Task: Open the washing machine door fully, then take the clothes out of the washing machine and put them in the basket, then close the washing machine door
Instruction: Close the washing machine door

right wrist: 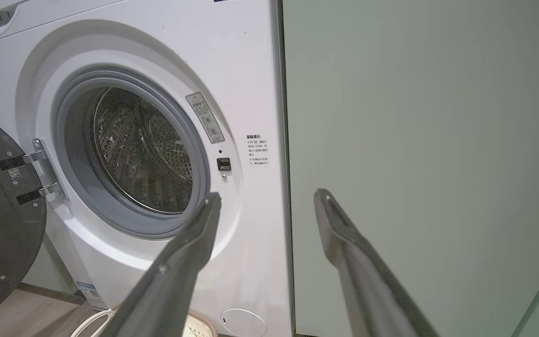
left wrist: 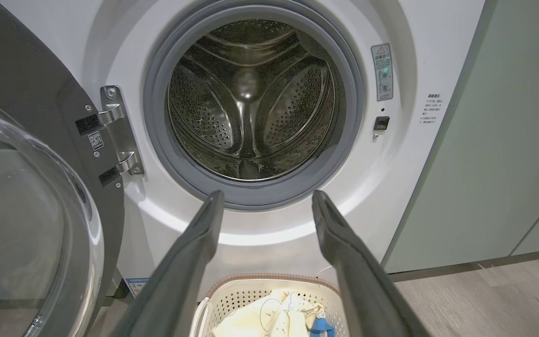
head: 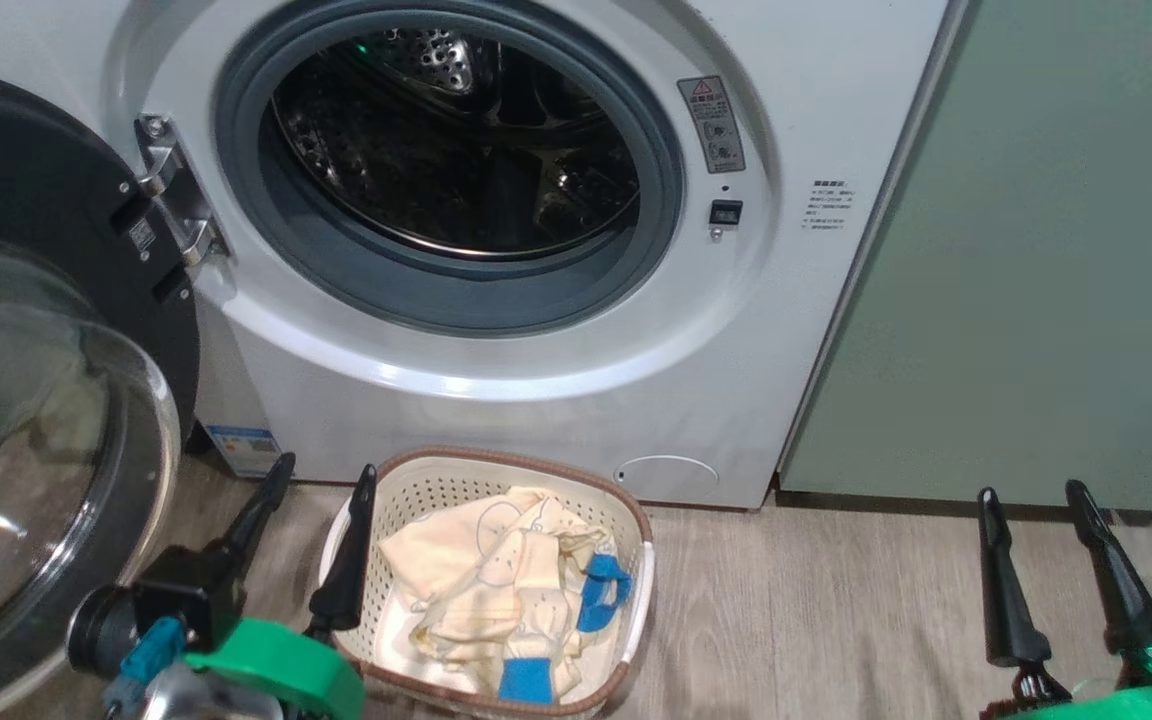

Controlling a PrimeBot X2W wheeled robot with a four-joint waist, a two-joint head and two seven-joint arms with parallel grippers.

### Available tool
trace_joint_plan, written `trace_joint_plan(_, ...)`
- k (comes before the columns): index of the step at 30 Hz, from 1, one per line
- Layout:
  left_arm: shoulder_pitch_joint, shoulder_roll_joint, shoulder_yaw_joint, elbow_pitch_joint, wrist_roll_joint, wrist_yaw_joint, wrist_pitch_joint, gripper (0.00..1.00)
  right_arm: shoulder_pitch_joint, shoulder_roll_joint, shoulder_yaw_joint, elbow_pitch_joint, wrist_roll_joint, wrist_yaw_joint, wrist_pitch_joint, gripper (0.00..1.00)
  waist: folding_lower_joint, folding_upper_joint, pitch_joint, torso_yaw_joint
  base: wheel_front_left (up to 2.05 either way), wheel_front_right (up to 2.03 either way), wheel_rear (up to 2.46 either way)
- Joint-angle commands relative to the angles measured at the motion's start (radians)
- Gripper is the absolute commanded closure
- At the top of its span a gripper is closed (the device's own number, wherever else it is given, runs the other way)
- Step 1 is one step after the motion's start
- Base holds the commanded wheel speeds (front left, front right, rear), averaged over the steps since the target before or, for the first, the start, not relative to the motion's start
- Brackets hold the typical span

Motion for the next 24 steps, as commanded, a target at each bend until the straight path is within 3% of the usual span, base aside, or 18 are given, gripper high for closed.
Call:
trace_joint_plan(1, -0.039, 0.018, 0.034, -0.035, 0.007, 0.008, -0.006, 0.0, -0.022, -0.006, 0.014, -0.032, -0.003, 0.003, -0.006, 0.0, -0.0001, 0.0, 0.0, 0.0, -0.93, 0.93, 0.0)
trace_joint_plan(16, -0.045, 0.034, 0.027, -0.034, -0.002, 0.005, -0.001, 0.0, -0.021, -0.004, 0.009, -0.034, -0.003, 0.003, -0.006, 0.0, -0.0001, 0.0, 0.0, -0.003, -1.74, 1.74, 0.0)
trace_joint_plan(24, -0.048, 0.037, 0.024, -0.031, -0.01, 0.005, -0.005, 0.0, -0.021, -0.003, 0.007, -0.029, -0.001, 0.003, -0.006, 0.0, -0.0001, 0.0, -0.002, -0.004, -1.01, 1.01, 0.0)
